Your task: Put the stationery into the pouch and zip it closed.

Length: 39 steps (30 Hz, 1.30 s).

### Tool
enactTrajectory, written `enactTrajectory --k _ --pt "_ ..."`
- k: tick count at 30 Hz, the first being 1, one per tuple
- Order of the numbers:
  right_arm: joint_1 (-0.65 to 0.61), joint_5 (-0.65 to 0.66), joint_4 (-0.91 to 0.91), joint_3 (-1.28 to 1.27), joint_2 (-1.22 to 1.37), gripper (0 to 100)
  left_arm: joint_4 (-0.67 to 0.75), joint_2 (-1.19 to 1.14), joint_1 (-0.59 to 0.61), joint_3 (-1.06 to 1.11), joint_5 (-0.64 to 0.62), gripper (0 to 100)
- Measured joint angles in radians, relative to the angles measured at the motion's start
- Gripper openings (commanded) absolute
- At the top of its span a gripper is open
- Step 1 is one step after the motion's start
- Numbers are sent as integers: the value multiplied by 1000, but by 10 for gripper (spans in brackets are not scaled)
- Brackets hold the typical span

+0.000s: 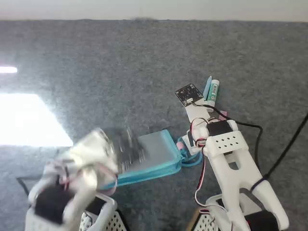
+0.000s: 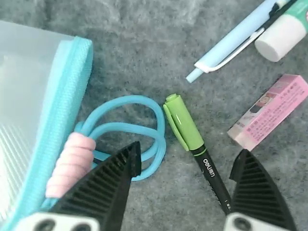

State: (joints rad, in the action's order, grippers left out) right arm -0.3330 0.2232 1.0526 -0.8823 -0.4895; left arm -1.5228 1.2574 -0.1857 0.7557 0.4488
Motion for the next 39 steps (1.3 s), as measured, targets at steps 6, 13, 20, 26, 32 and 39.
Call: enactTrajectory --k 6,13,20,26,32,39 --pt "-77 18 3 -17 0 303 21 -365 445 -87 -149 203" --pt "-133 32 12 -49 0 303 -61 -671 698 -143 -124 203" --pt "-133 37 15 -49 0 303 -61 -700 882 -120 8 203" --pt "-133 37 11 -49 0 303 -110 -700 944 0 144 206" --pt "-133 37 9 -49 0 303 -55 -703 931 92 190 207" --pt "-133 37 9 -49 0 303 34 -703 931 198 196 207"
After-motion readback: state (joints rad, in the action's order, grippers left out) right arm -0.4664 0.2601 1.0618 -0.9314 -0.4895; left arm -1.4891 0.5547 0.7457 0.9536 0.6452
